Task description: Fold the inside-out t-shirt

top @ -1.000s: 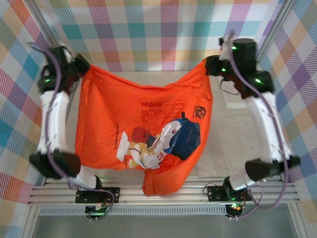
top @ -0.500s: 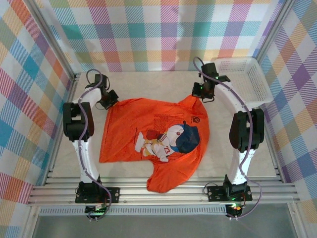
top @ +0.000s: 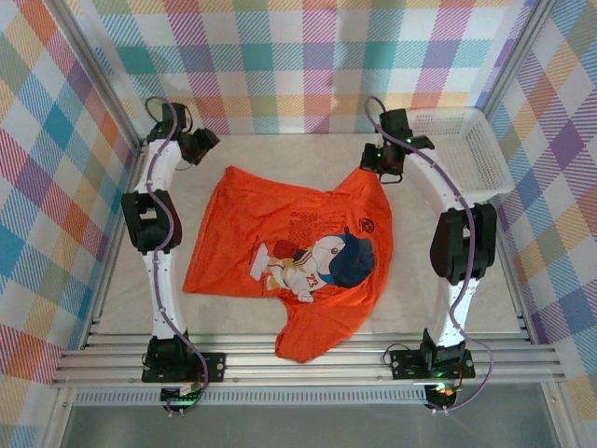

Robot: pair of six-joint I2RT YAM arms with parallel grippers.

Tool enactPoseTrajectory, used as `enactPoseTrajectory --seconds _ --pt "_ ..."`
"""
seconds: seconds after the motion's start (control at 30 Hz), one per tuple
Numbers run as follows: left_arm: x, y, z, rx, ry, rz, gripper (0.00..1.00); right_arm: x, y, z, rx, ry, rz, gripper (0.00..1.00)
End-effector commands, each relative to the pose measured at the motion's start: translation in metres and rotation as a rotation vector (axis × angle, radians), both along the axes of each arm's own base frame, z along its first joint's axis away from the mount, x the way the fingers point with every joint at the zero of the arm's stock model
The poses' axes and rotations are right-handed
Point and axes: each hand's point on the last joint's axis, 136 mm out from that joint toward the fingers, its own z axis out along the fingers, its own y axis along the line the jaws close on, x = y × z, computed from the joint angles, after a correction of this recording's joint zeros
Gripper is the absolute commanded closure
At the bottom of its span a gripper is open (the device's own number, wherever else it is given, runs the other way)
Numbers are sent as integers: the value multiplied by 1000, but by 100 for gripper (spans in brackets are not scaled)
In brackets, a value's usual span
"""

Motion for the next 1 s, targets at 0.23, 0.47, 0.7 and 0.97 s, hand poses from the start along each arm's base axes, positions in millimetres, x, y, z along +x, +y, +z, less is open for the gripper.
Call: enactPoseTrajectory --seconds 0.23,0.47,0.7,0.97 --pt "-63 -23 -8 -52 119 -150 73 -7 21 8 60 12 48 100" --pt "-78 -30 -53 -87 225 -144 66 -11 22 4 56 19 52 100" --pt "-74 -41 -72 -99 248 -139 65 -12 25 3 58 25 63 100" --pt "-73 -48 -85 -89 277 -138 56 -14 24 5 49 23 71 100"
